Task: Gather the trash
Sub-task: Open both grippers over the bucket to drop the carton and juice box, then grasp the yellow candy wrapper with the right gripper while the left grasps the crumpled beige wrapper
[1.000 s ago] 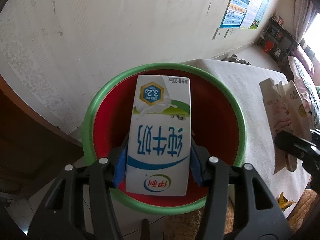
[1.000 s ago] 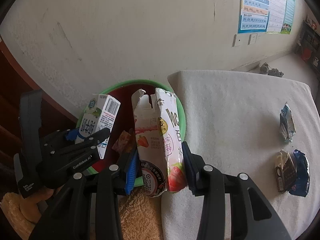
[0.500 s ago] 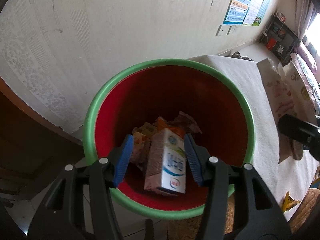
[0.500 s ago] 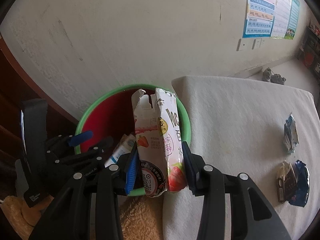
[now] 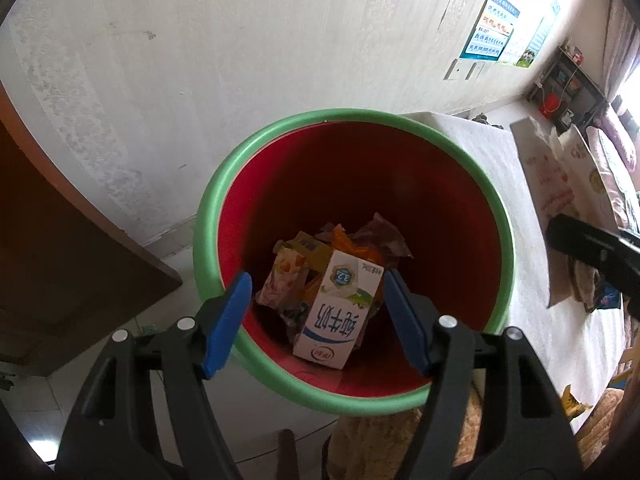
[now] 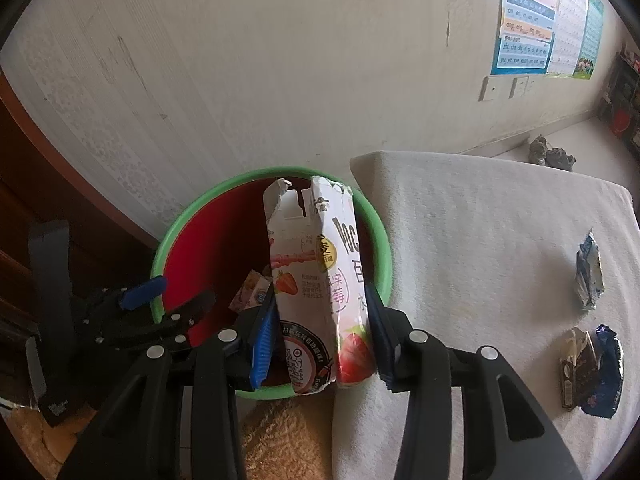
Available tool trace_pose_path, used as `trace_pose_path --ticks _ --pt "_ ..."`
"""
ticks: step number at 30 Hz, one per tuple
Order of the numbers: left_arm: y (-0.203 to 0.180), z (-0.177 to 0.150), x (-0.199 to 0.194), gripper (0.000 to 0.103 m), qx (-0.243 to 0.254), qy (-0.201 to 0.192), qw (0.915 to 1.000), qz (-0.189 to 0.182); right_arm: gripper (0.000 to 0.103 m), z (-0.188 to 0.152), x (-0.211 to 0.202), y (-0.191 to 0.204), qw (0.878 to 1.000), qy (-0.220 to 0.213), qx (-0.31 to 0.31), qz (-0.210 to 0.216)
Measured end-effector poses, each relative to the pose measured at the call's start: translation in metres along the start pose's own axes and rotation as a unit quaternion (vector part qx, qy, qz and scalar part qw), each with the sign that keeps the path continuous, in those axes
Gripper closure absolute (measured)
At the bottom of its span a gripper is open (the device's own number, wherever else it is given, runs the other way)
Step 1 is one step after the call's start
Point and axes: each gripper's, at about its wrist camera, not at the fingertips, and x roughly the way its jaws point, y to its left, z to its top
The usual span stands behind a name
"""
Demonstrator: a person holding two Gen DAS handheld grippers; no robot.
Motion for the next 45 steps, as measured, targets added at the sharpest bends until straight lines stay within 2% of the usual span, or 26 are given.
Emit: trace_pose_path --ticks 3,4,6,14,15,18,24,26,29,31,35,38,42,44,45 --pt "-0.001 0.001 0.001 0.038 0.0 0.001 1.0 0.001 0.059 0.002 0.0 0.002 1.0 -0.006 0.001 0.005" --pt "-0.002 0.001 0.002 0.038 0.001 0.001 1.0 0.001 0.049 0.002 0.0 0.003 1.0 -0.008 0.001 0.007" --pt "-0.003 0.001 0.002 0.038 0.003 0.003 1.0 0.001 0.043 0.002 -0.003 0.003 1.0 -0.018 0.003 0.008" --pt "-0.013 -0.001 -0.003 0.038 0.018 0.0 0.9998 0.002 0.041 -0.007 -0.023 -0.011 0.999 -0.034 0.016 0.005" --pt "-0.014 -0.001 -0.003 0.038 0.02 -0.001 0.9998 0.001 0.036 -0.011 -0.029 -0.018 0.999 -0.038 0.018 0.0" --pt "-0.025 -0.001 -0.009 0.037 0.033 -0.006 0.9994 -0.009 0.035 -0.023 -0.051 -0.051 0.998 -0.05 0.04 -0.023" --pt "-0.06 -0.006 -0.015 0.036 0.069 -0.005 0.9969 -0.038 0.034 -0.073 -0.1 -0.145 0.984 -0.057 0.151 -0.074" --pt "-0.077 -0.01 -0.018 0.035 0.09 -0.006 0.9948 -0.048 0.034 -0.1 -0.114 -0.176 0.977 -0.042 0.19 -0.086" --pt "-0.096 -0.013 -0.019 0.034 0.11 -0.004 0.992 -0.06 0.034 -0.135 -0.124 -0.2 0.973 -0.012 0.209 -0.1" --pt "-0.109 -0.016 -0.02 0.034 0.125 0.0 0.9895 -0.072 0.029 -0.157 -0.125 -0.203 0.974 0.011 0.204 -0.099" --pt "-0.133 -0.023 -0.021 0.031 0.154 0.002 0.9849 -0.08 0.028 -0.199 -0.12 -0.195 0.979 0.051 0.18 -0.077" --pt "-0.147 -0.028 -0.018 0.031 0.167 0.011 0.9823 -0.084 0.028 -0.208 -0.105 -0.176 0.984 0.07 0.155 -0.045" --pt "-0.163 -0.033 -0.018 0.031 0.19 0.017 0.9781 -0.084 0.028 -0.209 -0.076 -0.138 0.992 0.101 0.076 -0.028" --pt "-0.172 -0.035 -0.018 0.031 0.199 0.02 0.9761 -0.086 0.032 -0.209 -0.062 -0.127 0.991 0.118 0.048 -0.029" --pt "-0.176 -0.036 -0.019 0.031 0.201 0.021 0.9756 -0.087 0.041 -0.21 -0.054 -0.123 0.99 0.131 0.039 -0.033"
